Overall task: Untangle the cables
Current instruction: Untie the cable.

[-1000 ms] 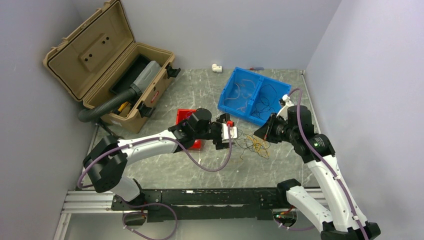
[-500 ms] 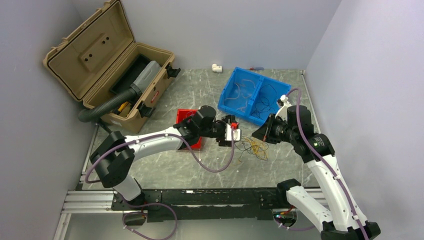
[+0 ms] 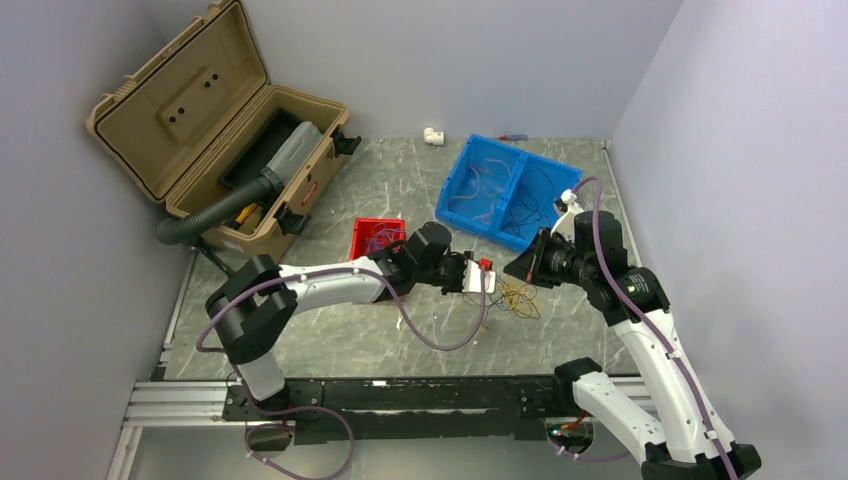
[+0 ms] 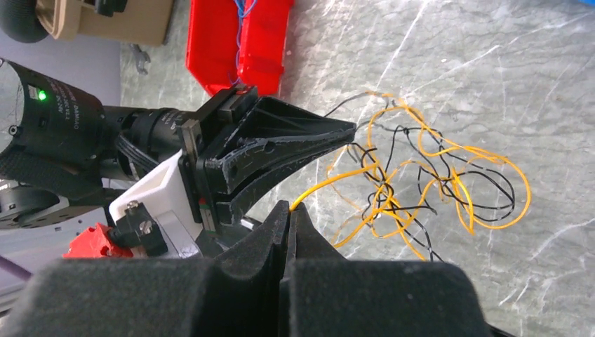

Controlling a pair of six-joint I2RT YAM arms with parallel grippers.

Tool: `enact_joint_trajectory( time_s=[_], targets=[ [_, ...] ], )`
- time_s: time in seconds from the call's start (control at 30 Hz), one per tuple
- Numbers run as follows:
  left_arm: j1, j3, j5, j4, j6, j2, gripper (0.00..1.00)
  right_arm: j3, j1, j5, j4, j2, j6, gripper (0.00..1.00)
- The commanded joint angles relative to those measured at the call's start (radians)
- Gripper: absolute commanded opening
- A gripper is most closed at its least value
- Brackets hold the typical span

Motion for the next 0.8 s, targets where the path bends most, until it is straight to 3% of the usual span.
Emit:
enact_joint_trajectory(
  time_s=[0.0, 0.2, 0.3, 0.43, 0.6, 0.77],
  targets=[
    [-0.007, -0.011, 0.028, 0.021, -0.071, -0.041, 0.0, 0.04, -0.002, 0.089, -0.002, -0.006, 0.018, 0.0],
    [-0.003, -0.171, -0.167, 0.187, -0.364, -0.209, 0.0, 0.052, -0.002, 0.428, -0.088, -0.03, 0.088, 0.0],
    [0.006, -0.23, -0.269, 0.195, -0.495, -0.304, 0.0, 0.037, -0.003, 0.556, -0.111, -0.058, 0.134, 0.0],
    [0.021, -0.264, -0.38, 0.103, -0.639, -0.428, 0.0, 0.006, -0.004, 0.69, -0.142, -0.091, 0.198, 0.0],
    [0.055, -0.293, -0.56, -0.1, -0.856, -0.604, 0.0, -0.027, -0.013, 0.964, -0.266, -0.115, 0.36, 0.0],
    [0.133, -0.366, -0.813, -0.332, -1.013, -0.858, 0.0, -0.047, -0.019, 1.071, -0.31, -0.154, 0.46, 0.0]
  ],
)
